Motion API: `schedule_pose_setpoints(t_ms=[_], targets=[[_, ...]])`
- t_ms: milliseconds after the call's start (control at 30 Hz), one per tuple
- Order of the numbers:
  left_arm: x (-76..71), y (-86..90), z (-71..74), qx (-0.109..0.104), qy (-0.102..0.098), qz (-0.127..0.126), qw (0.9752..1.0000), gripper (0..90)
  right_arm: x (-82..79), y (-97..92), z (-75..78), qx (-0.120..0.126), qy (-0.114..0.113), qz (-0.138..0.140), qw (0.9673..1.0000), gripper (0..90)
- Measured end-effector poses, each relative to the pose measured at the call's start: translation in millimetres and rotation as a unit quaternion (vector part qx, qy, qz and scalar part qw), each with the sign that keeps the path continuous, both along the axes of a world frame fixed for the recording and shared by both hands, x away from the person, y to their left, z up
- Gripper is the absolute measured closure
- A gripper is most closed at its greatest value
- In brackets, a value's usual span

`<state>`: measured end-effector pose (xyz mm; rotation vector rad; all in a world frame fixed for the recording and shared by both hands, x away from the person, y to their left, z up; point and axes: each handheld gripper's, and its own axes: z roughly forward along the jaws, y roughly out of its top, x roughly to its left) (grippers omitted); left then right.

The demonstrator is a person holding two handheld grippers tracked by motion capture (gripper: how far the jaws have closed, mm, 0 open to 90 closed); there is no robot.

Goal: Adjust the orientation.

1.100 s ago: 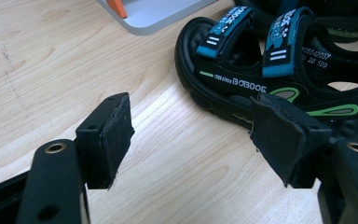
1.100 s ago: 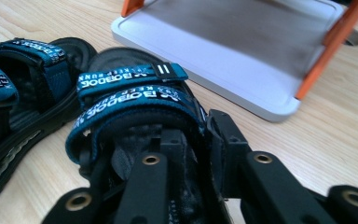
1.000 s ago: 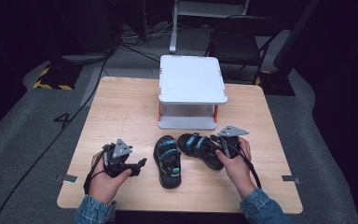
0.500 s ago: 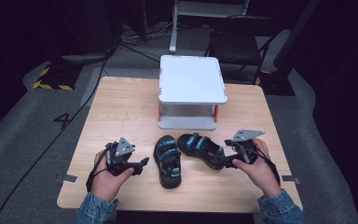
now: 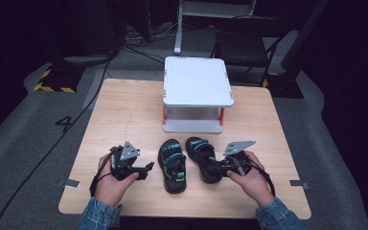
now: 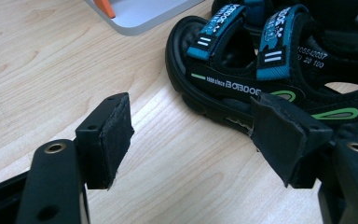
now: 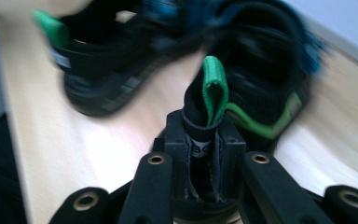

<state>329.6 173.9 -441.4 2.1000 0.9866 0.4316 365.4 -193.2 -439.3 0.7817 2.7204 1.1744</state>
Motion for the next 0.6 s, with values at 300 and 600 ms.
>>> schedule_pose_setpoints(t_ms=[300, 600], targets=[[-2.2, 4.2, 0.4, 0.0, 0.0, 0.005, 1.0, 29.3, -19.6, 40.2, -9.1, 0.01, -0.031, 0.07, 0.997, 79.4], [1.1, -1.0, 0.2, -0.002, 0.002, -0.003, 1.0, 29.3, -23.3, 40.0, -16.6, 0.004, 0.0, 0.11, 0.994, 66.1]])
